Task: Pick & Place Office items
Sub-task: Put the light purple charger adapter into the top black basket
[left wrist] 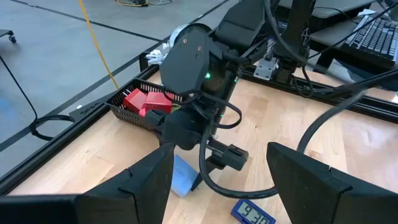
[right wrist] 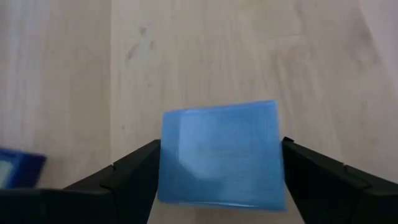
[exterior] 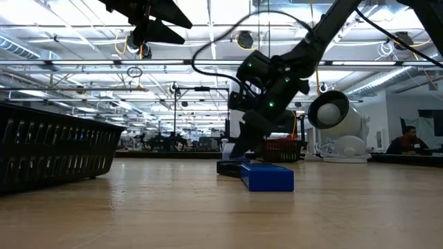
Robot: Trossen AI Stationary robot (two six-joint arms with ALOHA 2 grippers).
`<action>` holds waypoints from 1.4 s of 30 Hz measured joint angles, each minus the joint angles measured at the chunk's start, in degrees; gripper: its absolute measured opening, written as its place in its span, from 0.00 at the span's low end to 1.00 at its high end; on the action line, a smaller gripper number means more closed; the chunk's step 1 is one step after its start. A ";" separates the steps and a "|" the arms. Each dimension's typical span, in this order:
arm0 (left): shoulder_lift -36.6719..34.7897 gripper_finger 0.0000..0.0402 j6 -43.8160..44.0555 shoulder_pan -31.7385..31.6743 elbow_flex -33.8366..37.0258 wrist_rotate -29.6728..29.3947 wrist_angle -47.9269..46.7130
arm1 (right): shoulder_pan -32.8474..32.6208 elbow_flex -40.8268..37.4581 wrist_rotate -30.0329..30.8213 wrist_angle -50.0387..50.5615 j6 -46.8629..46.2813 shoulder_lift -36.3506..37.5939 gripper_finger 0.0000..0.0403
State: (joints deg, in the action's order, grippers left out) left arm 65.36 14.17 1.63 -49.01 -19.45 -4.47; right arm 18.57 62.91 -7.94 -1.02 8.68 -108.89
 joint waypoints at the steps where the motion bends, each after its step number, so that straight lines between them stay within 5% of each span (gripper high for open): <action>1: 0.00 0.65 0.00 0.00 0.00 0.00 0.01 | -0.22 -0.62 -0.16 -0.91 0.23 -0.04 0.76; 27: 0.00 0.65 -0.03 0.00 0.00 -0.13 -0.03 | -2.68 -3.84 0.46 -4.90 -0.45 0.18 0.68; 42: 0.00 0.65 -0.02 0.00 0.00 -0.13 -0.04 | -3.80 -4.04 0.33 -1.96 0.85 7.94 0.68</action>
State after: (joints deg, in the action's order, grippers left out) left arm 65.36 14.15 1.63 -49.01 -19.57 -4.51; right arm 14.76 58.87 -7.61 -2.98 9.53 -100.95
